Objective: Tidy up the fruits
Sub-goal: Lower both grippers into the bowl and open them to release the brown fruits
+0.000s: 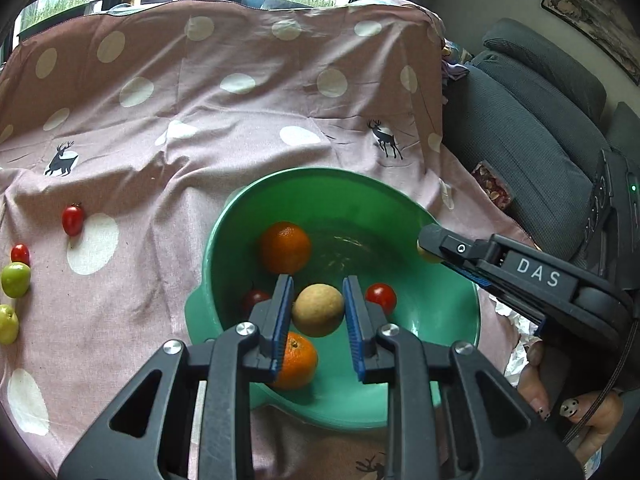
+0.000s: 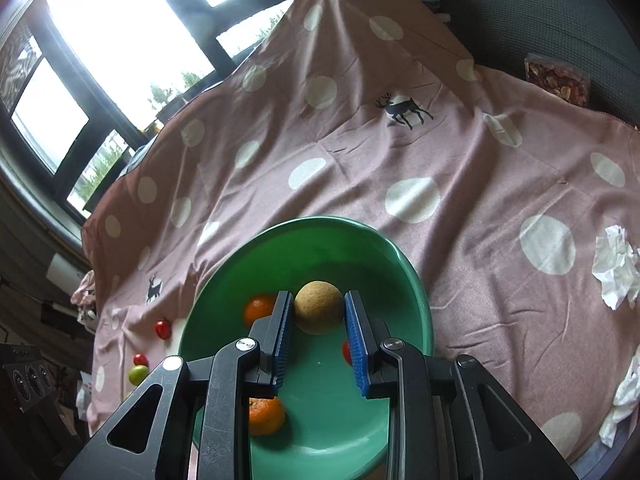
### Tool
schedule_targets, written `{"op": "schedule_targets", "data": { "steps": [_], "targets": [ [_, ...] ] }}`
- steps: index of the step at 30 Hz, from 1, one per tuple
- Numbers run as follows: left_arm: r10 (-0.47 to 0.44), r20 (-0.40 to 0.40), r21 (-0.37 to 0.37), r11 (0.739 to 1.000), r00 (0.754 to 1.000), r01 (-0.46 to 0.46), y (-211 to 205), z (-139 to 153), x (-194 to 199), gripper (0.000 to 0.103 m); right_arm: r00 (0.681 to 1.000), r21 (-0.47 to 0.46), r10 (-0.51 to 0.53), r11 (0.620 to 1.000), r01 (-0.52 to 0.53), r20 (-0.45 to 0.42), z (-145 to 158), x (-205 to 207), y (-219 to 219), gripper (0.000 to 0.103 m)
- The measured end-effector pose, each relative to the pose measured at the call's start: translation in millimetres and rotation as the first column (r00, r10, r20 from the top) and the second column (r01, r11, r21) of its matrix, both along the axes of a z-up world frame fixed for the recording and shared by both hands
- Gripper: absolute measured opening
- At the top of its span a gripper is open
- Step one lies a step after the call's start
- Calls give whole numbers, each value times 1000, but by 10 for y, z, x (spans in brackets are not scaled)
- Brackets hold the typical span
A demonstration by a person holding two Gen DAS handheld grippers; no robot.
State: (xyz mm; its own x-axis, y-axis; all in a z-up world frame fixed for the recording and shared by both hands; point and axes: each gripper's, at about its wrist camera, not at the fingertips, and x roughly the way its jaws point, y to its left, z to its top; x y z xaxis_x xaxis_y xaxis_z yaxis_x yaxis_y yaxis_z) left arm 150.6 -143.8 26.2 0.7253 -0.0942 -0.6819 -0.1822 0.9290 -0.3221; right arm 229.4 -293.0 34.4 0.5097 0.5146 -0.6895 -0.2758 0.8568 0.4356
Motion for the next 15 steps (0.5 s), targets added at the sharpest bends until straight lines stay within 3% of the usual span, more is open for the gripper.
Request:
{"op": "schedule_targets", "data": {
  "steps": [15],
  "targets": [
    [-26, -19, 18, 999, 999, 26, -92, -77, 70, 25, 1000, -23, -14, 1000, 13, -9, -38, 13, -11, 28]
  ]
}}
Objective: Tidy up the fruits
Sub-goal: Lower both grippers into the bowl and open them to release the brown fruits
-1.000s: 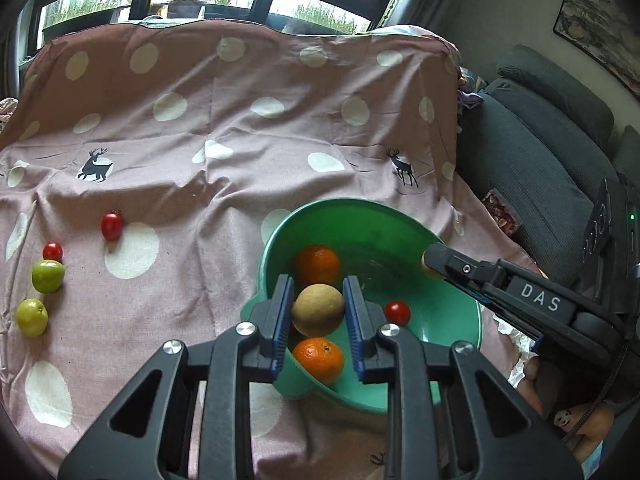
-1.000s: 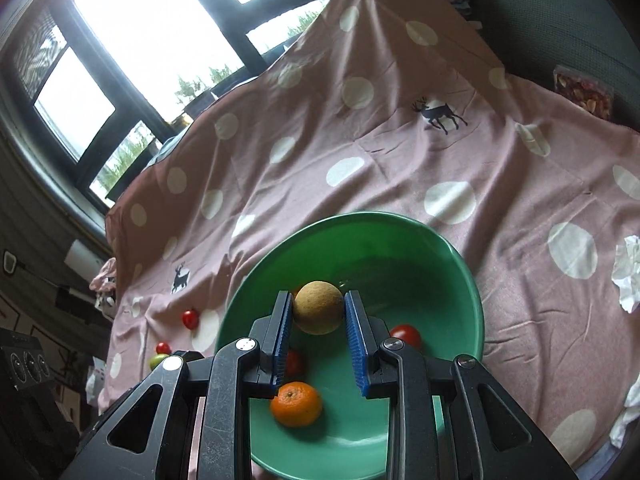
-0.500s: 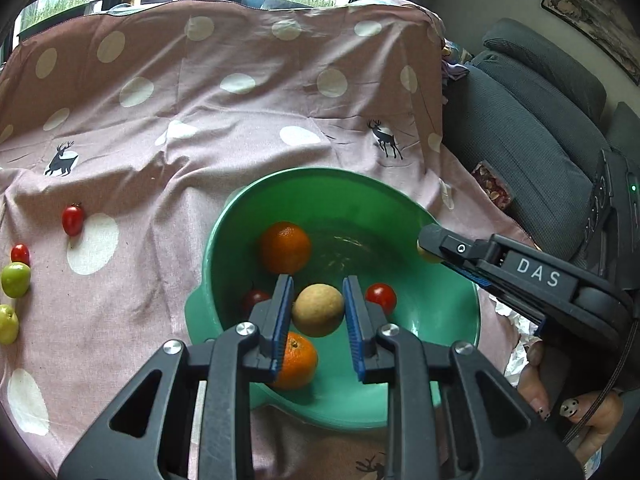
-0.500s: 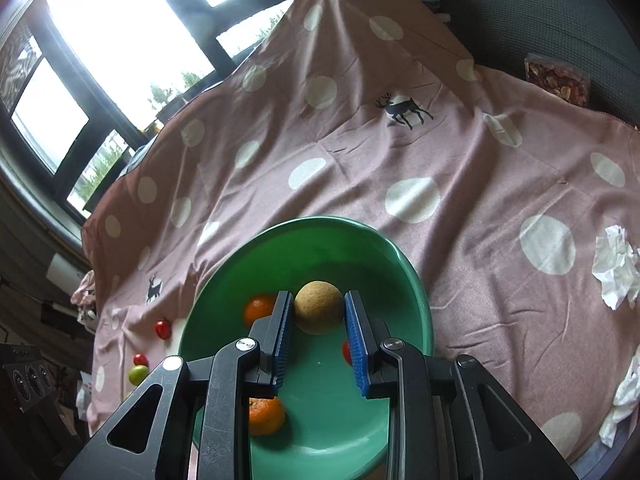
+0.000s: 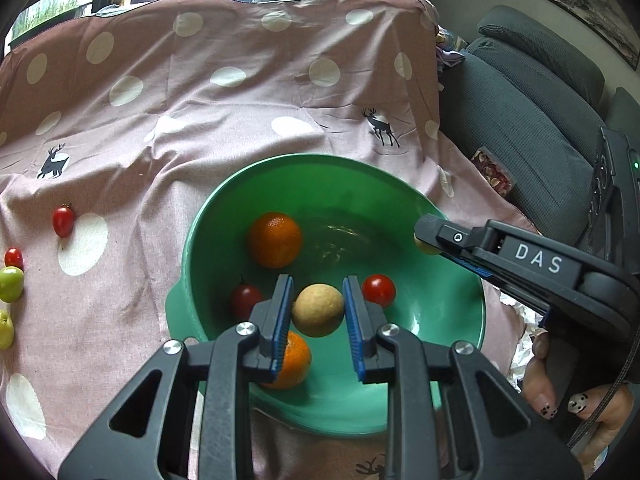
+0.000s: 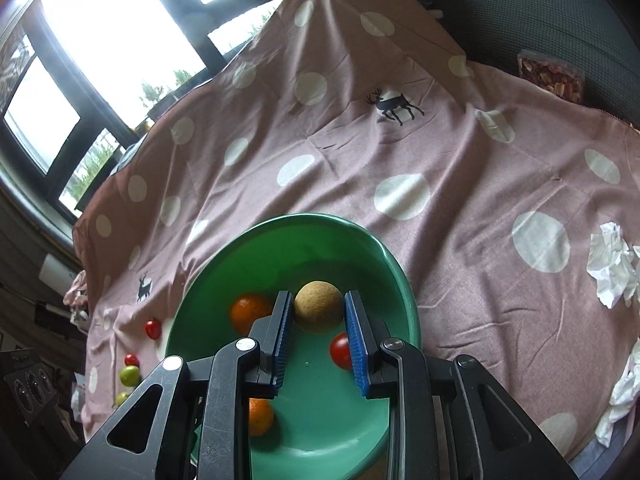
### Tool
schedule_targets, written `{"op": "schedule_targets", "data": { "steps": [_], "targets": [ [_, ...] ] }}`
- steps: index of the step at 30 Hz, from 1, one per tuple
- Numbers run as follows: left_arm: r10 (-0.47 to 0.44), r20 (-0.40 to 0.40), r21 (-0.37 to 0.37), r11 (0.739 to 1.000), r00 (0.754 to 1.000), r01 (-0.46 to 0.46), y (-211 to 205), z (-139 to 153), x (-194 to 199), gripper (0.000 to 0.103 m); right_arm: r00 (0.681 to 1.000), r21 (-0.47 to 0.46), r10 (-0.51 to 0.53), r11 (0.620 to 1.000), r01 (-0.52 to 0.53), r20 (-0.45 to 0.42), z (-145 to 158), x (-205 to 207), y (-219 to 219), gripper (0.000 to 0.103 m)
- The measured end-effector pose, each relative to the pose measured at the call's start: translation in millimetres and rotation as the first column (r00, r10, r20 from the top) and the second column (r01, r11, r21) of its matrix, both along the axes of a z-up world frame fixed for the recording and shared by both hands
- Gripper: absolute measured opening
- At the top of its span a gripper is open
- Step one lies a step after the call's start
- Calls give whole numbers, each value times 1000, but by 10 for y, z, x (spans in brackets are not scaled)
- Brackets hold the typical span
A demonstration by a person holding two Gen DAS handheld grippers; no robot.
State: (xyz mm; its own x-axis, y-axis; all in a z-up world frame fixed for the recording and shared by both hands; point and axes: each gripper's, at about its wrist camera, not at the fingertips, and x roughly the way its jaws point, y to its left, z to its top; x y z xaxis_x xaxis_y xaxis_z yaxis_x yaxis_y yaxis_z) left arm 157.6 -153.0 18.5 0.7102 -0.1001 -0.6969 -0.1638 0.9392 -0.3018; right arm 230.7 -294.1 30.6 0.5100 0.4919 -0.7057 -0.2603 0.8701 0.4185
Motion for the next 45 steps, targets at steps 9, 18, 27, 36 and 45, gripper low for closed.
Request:
{"op": "schedule_targets", "data": {
  "steps": [9, 18, 27, 36, 45],
  "targets": [
    [-22, -11, 9, 1000, 1000, 22, -46, -39, 37, 25, 1000, -29, -13, 1000, 13, -4, -21, 1, 20, 28],
    [-29, -20, 24, 999, 999, 30, -87, -70, 70, 25, 1000, -56, -24, 998, 24, -12, -48, 17, 19, 29],
    [-26, -23, 41, 999, 999, 27, -92, -82, 76, 25, 1000, -57, -23, 998, 22, -14, -44, 18, 30, 29],
    [-24, -26, 42, 999, 999, 25, -83, -84, 78, 26, 1000, -67, -23, 998, 22, -13, -46, 15, 40, 29],
    [-18, -28, 11, 1000, 999, 19, -16, -83, 17, 25, 999, -76, -28, 997, 27, -19, -59, 20, 36, 29]
  ]
}}
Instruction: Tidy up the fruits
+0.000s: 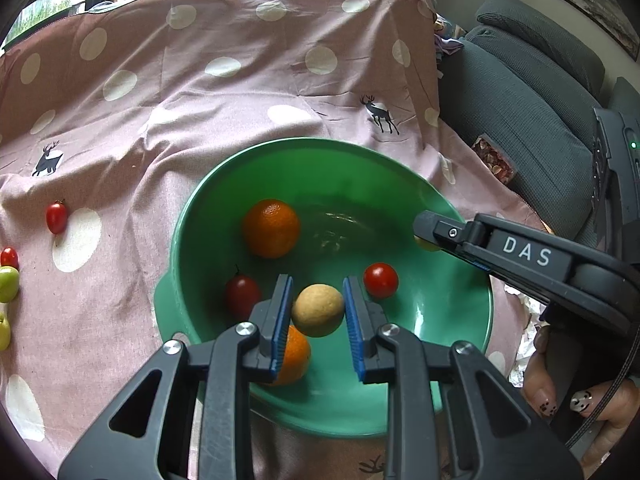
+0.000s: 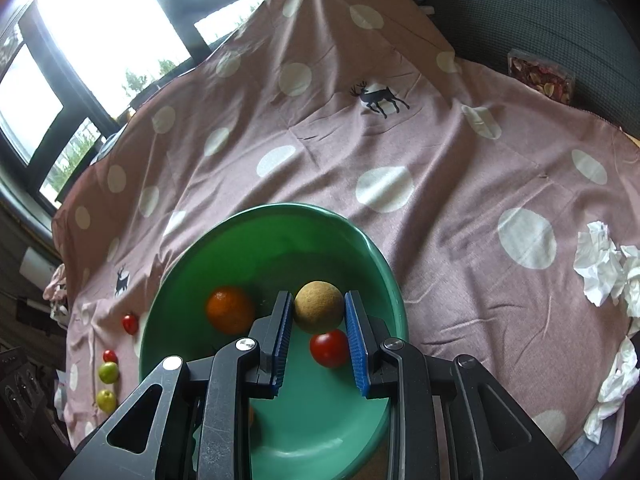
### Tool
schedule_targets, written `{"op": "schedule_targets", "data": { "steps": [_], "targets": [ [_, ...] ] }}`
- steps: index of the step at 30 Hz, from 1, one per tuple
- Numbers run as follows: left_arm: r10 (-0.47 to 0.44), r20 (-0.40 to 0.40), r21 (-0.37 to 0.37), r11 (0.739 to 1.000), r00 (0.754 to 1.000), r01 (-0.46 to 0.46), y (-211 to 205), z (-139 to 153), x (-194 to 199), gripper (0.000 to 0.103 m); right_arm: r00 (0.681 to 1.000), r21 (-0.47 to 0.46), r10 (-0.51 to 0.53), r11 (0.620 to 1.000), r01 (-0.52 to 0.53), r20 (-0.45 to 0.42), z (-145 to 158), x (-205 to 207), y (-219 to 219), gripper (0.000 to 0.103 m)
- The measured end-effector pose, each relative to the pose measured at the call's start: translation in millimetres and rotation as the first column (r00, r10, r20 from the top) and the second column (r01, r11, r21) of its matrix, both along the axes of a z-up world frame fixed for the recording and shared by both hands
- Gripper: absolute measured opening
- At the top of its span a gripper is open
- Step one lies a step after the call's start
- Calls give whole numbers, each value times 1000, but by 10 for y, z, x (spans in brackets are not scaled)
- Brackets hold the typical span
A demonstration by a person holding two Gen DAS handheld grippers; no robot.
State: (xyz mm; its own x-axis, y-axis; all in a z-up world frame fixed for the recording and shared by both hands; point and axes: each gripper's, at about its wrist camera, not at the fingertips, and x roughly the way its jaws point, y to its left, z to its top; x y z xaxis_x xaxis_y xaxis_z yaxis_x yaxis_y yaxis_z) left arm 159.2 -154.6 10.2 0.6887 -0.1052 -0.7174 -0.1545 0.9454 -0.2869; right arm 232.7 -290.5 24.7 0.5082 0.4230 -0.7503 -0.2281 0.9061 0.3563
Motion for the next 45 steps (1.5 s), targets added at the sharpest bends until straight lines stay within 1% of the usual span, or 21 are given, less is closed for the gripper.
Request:
{"op": "schedule_targets", "data": {
  "steps": [2, 4, 5, 6, 8, 9, 14, 17, 20, 22, 25, 26, 29, 31, 32, 34, 36, 38, 42, 44, 45],
  "targets": [
    [5, 10, 7, 1000, 1000, -6, 14, 30, -37, 27, 1000, -2, -4, 1000, 4, -1, 4, -2, -4, 29],
    [11, 24, -1, 1000, 1000, -11, 45, 69, -88, 34, 1000, -2, -3, 1000, 3, -6, 9, -4, 5, 30],
    [14, 32, -10, 1000, 999, -14, 59, 90, -107, 41, 1000, -1, -3, 1000, 3, -8, 11, -7, 6, 32],
    [16, 42, -18, 1000, 999, -15, 76, 113, -137, 44, 1000, -1, -2, 1000, 2, -8, 14, -12, 3, 37],
    [22, 57, -22, 1000, 998, -21, 110, 164, -200, 46, 1000, 1, -1, 1000, 1, 4, 39, -33, 17, 44],
    [29, 62, -22, 999, 998, -27, 134, 187, -236, 49, 1000, 2, -1, 1000, 1, 10, 55, -47, 23, 47],
    [84, 93, -34, 996, 992, -81, 331, 311, -463, 55, 999, 1, 5, 1000, -5, 44, 130, -115, 76, 54],
    [139, 112, -45, 990, 984, -135, 522, 362, -668, 57, 998, -2, 14, 1000, -14, 55, 163, -149, 140, 56],
    [194, 117, -52, 981, 974, -189, 723, 395, -879, 58, 997, -17, 33, 999, -32, 74, 194, -203, 238, 57],
    [231, 112, -48, 973, 966, -227, 865, 420, -996, 61, 995, -29, 52, 998, -49, 91, 223, -245, 321, 57],
    [298, 97, -35, 955, 950, -296, 1097, 457, -1161, 64, 990, -32, 82, 996, -79, 119, 270, -329, 432, 63],
    [308, 92, -21, 951, 947, -308, 1173, 468, -1216, 65, 987, -26, 98, 995, -95, 128, 285, -358, 470, 65],
    [351, 92, 28, 934, 932, -355, 1409, 478, -1406, 66, 979, -7, 141, 990, -142, 144, 319, -431, 587, 66],
    [397, 99, 26, 916, 913, -401, 1570, 440, -1541, 67, 975, 26, 160, 986, -166, 156, 331, -477, 658, 66],
    [420, 99, 7, 906, 902, -423, 1649, 406, -1606, 67, 972, 51, 170, 982, -181, 164, 340, -504, 691, 66],
    [458, 88, -49, 889, 885, -455, 1780, 324, -1713, 67, 963, 97, 209, 969, -228, 170, 348, -561, 783, 66],
    [464, 59, -78, 885, 884, -460, 1860, 257, -1743, 67, 953, 142, 255, 950, -278, 162, 336, -613, 895, 67],
    [471, 56, -84, 881, 880, -466, 1919, 230, -1766, 67, 942, 186, 305, 926, -328, 141, 306, -653, 1033, 67],
    [505, 21, -87, 861, 863, -502, 2085, 135, -1828, 66, 910, 263, 411, 873, -411, 59, 200, -736, 1409, 67],
    [519, -3, -102, 850, 855, -517, 2180, 56, -1847, 66, 884, 292, 468, 844, -449, 7, 128, -788, 1657, 67],
    [526, -20, -101, 845, 851, -525, 2216, 15, -1845, 65, 864, 302, 502, 827, -474, -20, 90, -817, 1803, 67]
  ]
}}
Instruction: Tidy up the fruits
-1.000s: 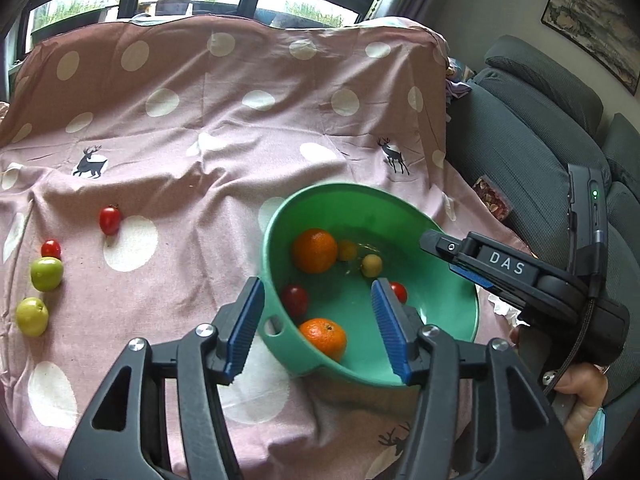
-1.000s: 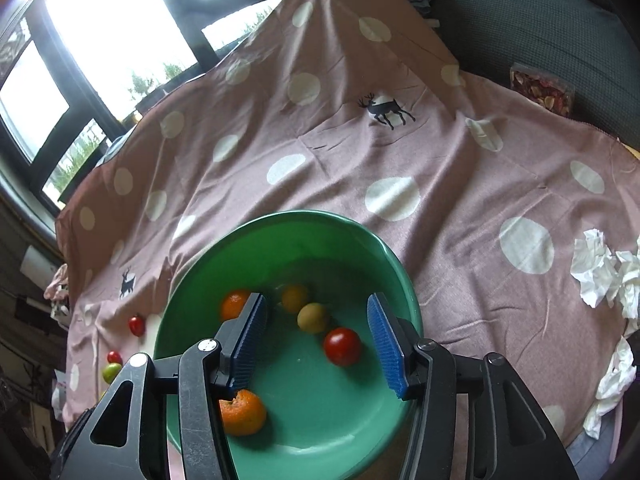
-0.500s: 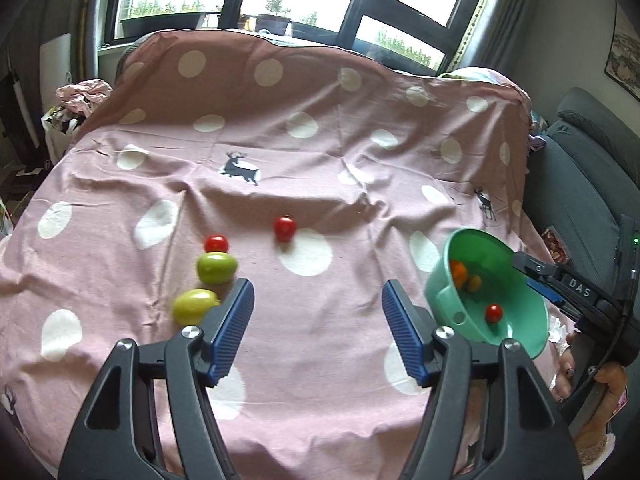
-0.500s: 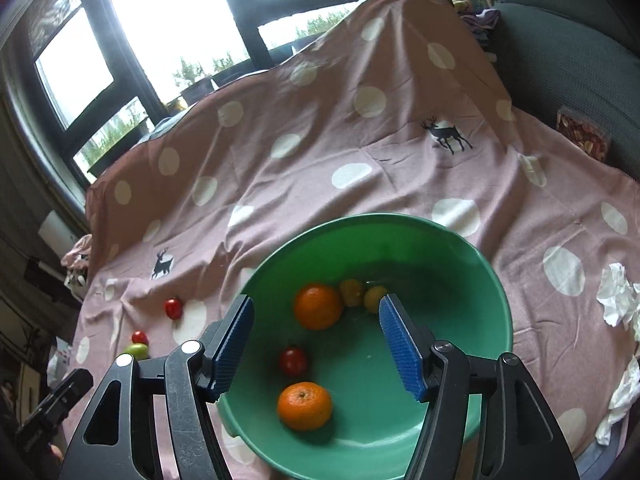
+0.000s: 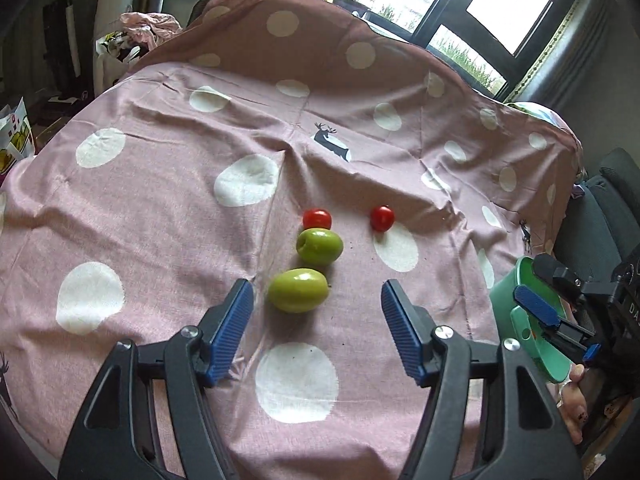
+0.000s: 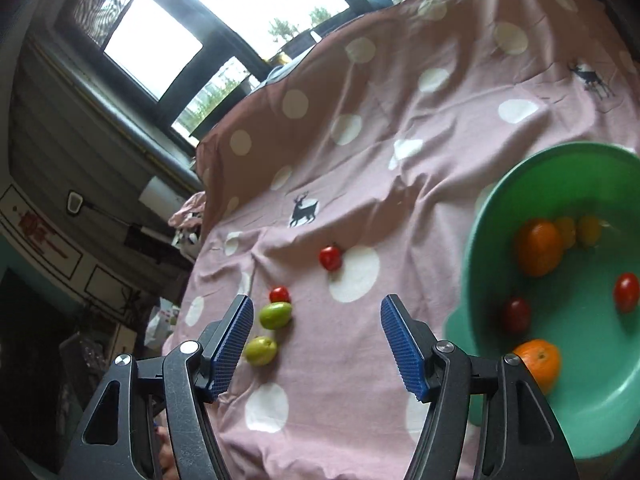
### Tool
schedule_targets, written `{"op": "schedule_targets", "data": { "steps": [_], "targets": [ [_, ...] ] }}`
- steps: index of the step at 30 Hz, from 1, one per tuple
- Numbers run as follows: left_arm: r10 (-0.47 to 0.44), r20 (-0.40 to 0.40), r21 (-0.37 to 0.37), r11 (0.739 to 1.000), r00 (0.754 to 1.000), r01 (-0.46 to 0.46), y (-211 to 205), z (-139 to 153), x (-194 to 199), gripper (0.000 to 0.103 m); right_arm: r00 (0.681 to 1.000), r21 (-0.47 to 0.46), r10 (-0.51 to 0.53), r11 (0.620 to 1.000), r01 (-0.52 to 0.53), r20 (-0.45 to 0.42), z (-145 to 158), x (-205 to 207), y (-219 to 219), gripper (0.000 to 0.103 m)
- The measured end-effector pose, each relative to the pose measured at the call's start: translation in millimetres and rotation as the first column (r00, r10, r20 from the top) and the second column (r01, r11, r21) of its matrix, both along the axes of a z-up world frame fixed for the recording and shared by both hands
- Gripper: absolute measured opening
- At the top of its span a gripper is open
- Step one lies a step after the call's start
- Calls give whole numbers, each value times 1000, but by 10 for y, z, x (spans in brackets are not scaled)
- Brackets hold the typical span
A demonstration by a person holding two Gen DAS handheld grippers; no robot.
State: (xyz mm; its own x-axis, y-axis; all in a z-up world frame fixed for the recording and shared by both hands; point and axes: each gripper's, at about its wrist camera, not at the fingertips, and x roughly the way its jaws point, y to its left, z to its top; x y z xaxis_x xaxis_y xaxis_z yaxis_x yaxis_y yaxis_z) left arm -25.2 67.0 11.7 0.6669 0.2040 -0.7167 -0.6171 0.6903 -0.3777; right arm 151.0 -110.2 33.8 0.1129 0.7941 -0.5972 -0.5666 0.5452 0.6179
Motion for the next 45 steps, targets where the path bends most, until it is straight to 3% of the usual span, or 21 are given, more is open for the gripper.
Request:
{"op": "schedule_targets", "data": {
  "steps": [3, 8, 12, 15, 18, 22, 26, 37, 45],
  "targets": [
    [-9, -39, -8, 1000, 999, 9, 51, -92, 41, 62, 992, -22, 103, 994, -105, -65, -132, -98, 424, 67],
    [-48, -86, -6, 999, 995, 48, 49, -221, 150, 53, 976, -122, 203, 970, -212, -83, -350, -255, 992, 67],
    [-89, -164, -3, 996, 982, 90, 40, -362, 261, 36, 956, -199, 264, 937, -286, -127, -570, -312, 1301, 49],
    [-106, -172, 19, 994, 979, 111, 32, -362, 286, 34, 947, -224, 286, 923, -314, -148, -681, -317, 1410, 48],
    [-107, -190, 18, 993, 976, 113, 42, -401, 317, 27, 937, -233, 313, 910, -342, -153, -739, -338, 1479, 48],
    [-101, -200, 31, 994, 975, 109, 51, -442, 371, 26, 935, -247, 322, 904, -350, -148, -798, -339, 1539, 48],
    [-106, -214, -33, 994, 971, 101, 99, -536, 428, 22, 932, -227, 326, 906, -356, -160, -806, -307, 1510, 46],
    [-102, -214, 2, 994, 971, 105, 85, -523, 437, 21, 932, -199, 332, 913, -356, -145, -815, -301, 1439, 45],
    [-111, -173, 31, 993, 979, 118, -17, -403, 351, 21, 938, -186, 327, 920, -344, -117, -709, -351, 1318, 45]
  ]
}}
